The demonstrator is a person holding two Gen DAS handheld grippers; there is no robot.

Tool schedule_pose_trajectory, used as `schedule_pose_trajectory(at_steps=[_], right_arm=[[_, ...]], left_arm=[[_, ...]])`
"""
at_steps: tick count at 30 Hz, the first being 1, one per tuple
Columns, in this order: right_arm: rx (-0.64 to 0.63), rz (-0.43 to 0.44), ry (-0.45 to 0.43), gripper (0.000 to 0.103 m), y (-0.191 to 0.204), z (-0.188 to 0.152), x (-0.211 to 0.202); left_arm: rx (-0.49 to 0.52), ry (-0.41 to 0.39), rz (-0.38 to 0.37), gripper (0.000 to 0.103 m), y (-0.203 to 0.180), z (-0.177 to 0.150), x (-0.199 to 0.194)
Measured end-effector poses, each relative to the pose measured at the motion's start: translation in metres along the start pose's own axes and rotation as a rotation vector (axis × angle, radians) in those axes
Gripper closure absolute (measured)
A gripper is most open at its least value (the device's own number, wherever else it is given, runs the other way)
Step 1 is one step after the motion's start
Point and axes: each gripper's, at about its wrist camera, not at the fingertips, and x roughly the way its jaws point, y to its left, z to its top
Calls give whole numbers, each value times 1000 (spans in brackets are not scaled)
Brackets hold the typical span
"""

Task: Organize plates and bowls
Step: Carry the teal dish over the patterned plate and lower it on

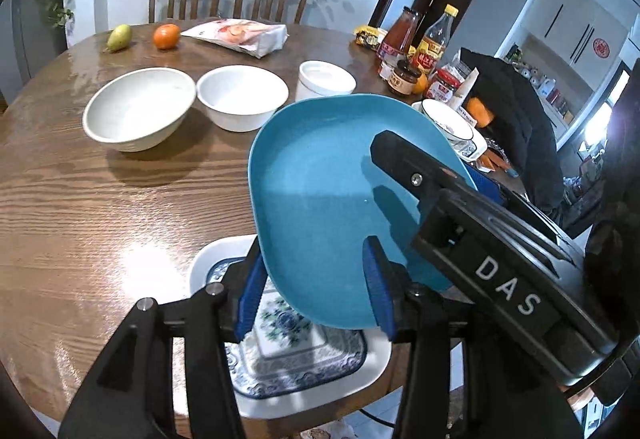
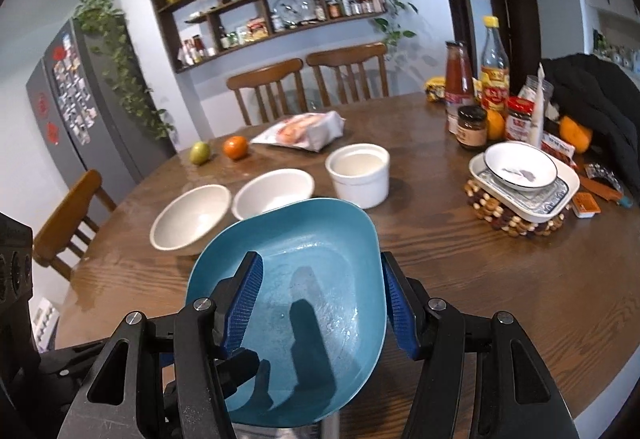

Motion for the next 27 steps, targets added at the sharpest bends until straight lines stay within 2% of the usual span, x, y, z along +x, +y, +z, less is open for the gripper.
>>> schedule_pose_trajectory(at_steps=[3, 7, 17, 27], right_arm=[[0, 21, -7, 41, 8, -4, -2], [-6, 45, 1, 41, 19, -17, -2], [8, 40, 0, 41, 32, -49, -6], [38, 31, 40, 41, 36, -76, -1]], left_arm=[[4, -10, 2, 50, 7, -6, -4], [11, -28, 45, 50, 14, -18, -8], [9, -4, 55, 50, 31, -49, -9], [41, 26, 79, 50, 35, -71, -4]])
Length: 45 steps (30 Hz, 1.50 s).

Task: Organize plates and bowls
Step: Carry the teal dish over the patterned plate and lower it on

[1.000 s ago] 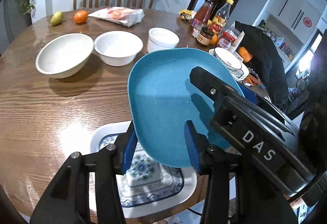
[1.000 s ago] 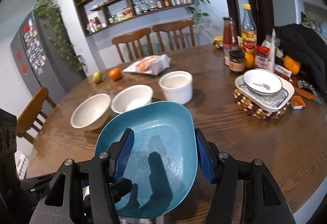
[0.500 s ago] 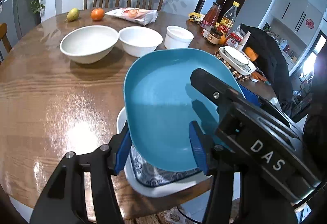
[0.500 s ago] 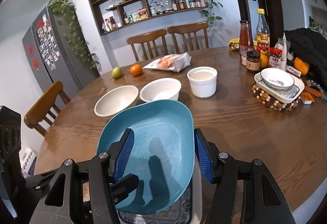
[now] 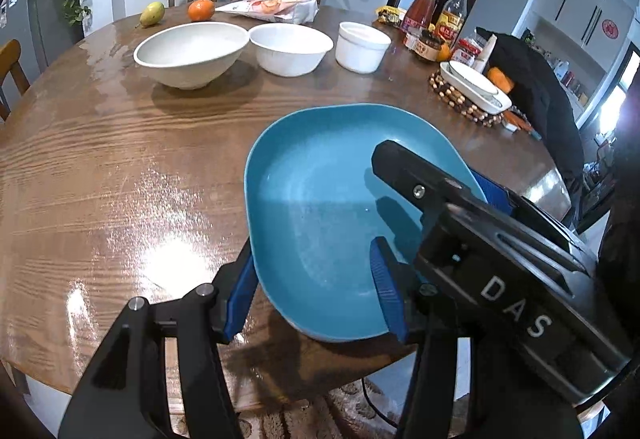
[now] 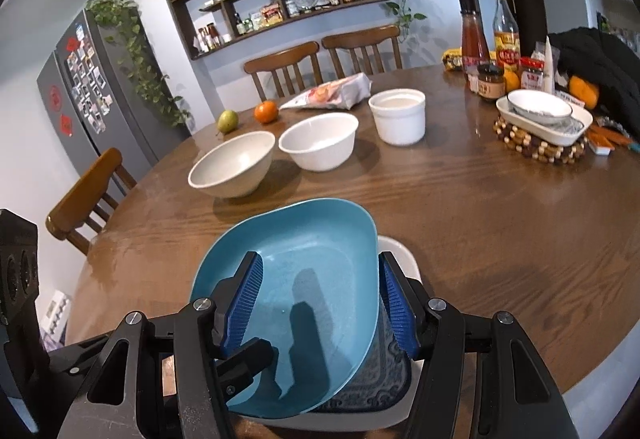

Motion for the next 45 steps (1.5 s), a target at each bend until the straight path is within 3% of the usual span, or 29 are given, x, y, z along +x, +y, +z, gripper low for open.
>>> schedule_pose_trajectory(at_steps=[21, 45], right_arm=[[97, -3, 63, 41, -23, -20, 17], [100, -28, 62, 41, -26, -20, 19]], left_arm=[[116, 0, 60, 50, -15, -3, 13], [122, 46, -8, 48, -12, -4, 15]])
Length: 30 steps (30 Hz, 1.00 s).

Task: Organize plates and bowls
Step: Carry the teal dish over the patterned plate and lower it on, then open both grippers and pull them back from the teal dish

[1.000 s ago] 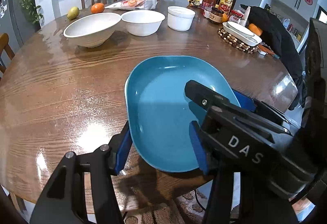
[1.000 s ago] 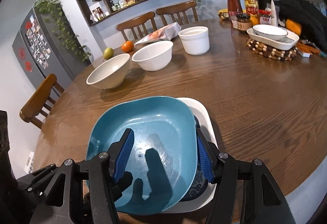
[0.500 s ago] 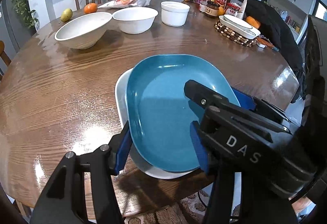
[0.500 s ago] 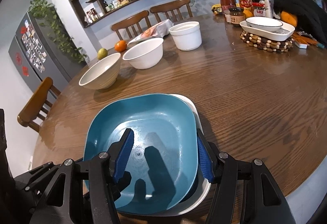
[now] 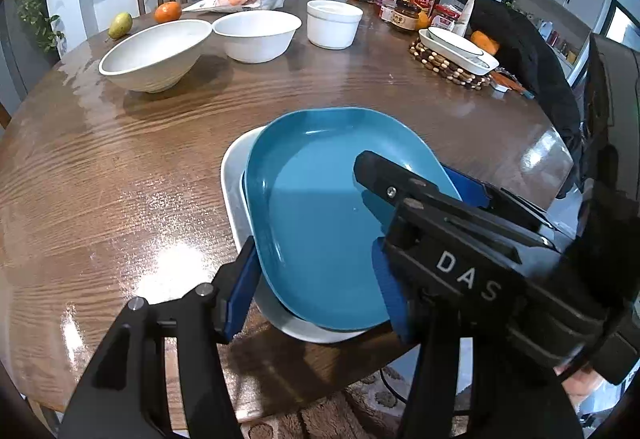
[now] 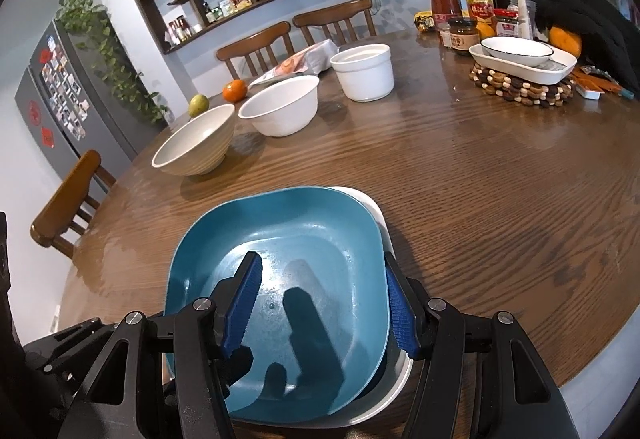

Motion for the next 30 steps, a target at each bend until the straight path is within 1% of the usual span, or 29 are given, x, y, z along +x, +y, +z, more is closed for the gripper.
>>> schedule_pose_trajectory(at_steps=[8, 9, 10, 12, 20, 30], right_arm=[[-1, 0, -1, 41, 0, 0, 0], [0, -1, -1, 41, 0, 0, 0], [0, -1, -1, 41, 0, 0, 0], [-2, -2, -1, 41, 0, 0, 0], [-13, -17, -10, 41, -1, 3, 0], [-10, -15, -15, 41, -3, 5, -1]], left_arm=[[9, -15, -10, 48, 1, -2, -7], [7, -17, -1, 45, 1, -2, -8], [5, -19, 12, 40, 2, -2, -8], [9, -35, 36, 38, 2, -2, -9], [-1, -34, 25, 37, 6, -1, -10], [-34, -37, 9, 37, 13, -1, -13]])
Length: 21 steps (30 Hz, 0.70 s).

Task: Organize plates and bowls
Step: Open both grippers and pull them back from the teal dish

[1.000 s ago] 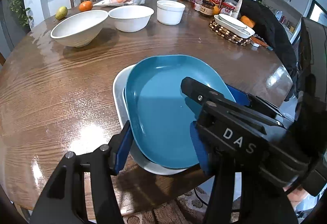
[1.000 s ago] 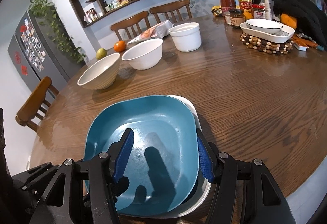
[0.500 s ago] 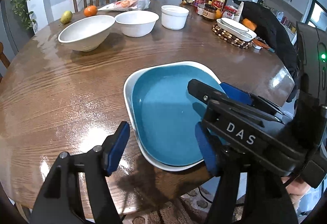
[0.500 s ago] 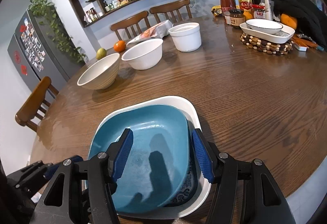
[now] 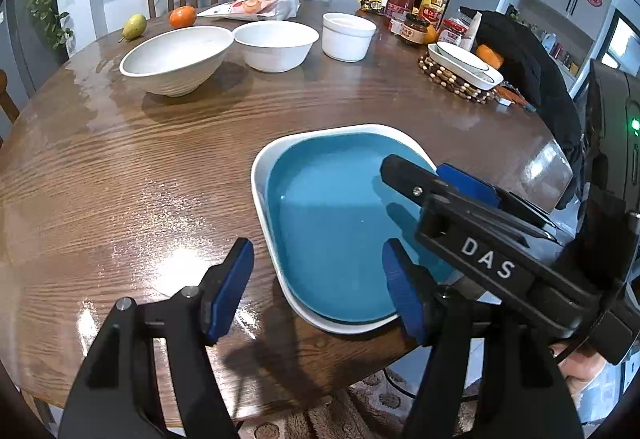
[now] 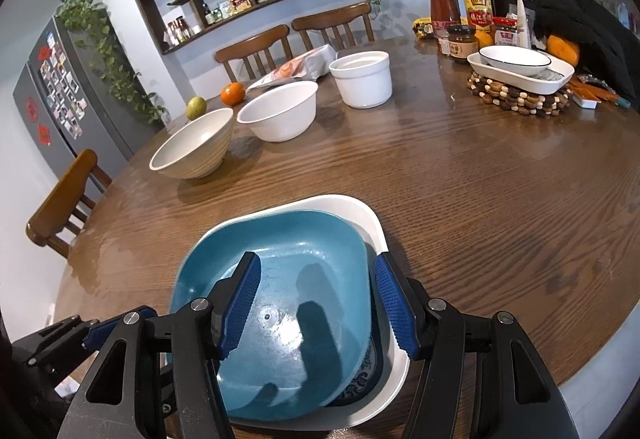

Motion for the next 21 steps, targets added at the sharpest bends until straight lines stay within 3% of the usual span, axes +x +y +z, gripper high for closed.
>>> schedule_pose_trajectory(at_steps=[14, 21], right_arm=[[-4, -34, -27, 41, -4, 3, -10], [-21, -45, -33, 41, 0, 0, -13]], left_arm=[[-39, -15, -19, 36, 9, 0, -7], [-92, -51, -36, 30, 20, 1, -18]])
